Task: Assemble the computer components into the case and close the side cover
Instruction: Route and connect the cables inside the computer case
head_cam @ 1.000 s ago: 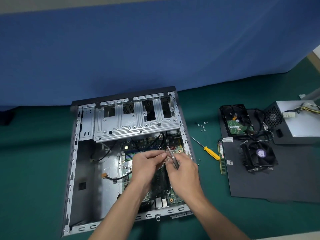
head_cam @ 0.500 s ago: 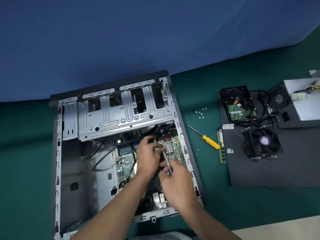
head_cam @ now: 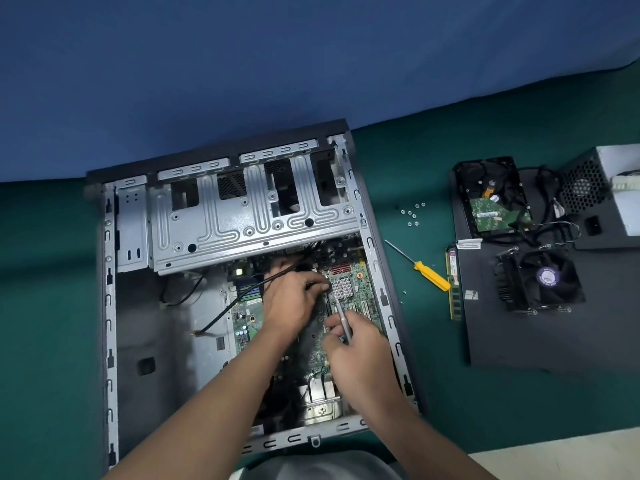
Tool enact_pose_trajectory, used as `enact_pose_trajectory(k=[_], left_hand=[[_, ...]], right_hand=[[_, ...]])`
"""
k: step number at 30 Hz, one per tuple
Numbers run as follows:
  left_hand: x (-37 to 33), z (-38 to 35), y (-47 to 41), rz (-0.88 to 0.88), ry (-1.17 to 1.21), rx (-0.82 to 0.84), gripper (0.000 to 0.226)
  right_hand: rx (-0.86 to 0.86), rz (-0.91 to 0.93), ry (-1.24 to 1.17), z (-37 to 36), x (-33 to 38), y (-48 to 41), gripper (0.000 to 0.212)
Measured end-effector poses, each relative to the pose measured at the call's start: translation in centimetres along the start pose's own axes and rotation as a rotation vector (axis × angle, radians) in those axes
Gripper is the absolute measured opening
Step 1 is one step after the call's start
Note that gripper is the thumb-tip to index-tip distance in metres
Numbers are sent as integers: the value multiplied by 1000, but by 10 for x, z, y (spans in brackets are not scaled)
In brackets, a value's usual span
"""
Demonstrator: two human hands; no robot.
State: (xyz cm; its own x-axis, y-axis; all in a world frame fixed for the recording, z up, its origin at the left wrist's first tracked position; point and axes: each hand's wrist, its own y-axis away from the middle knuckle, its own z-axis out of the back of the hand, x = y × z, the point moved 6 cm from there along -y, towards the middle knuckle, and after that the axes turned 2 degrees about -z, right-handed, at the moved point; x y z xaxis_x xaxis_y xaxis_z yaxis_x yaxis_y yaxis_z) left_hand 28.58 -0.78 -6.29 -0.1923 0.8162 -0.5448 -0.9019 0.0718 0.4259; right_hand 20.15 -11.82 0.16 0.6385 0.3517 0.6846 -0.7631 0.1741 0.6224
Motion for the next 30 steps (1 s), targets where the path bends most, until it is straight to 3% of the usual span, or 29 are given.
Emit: enact_pose_trajectory(k=[13,19,30], left_hand=[[13,-17,-16,-141,-208,197,22],[-5,-6,-19,-341,-438,85,23],[-6,1,-19,-361,-552,15,17]], right_hand=[[32,-80,-64,-1,-7,-2,10],[40,-103,-61,-3,-10,-4,12],[39,-112,-59,-5,-13,-8,13]])
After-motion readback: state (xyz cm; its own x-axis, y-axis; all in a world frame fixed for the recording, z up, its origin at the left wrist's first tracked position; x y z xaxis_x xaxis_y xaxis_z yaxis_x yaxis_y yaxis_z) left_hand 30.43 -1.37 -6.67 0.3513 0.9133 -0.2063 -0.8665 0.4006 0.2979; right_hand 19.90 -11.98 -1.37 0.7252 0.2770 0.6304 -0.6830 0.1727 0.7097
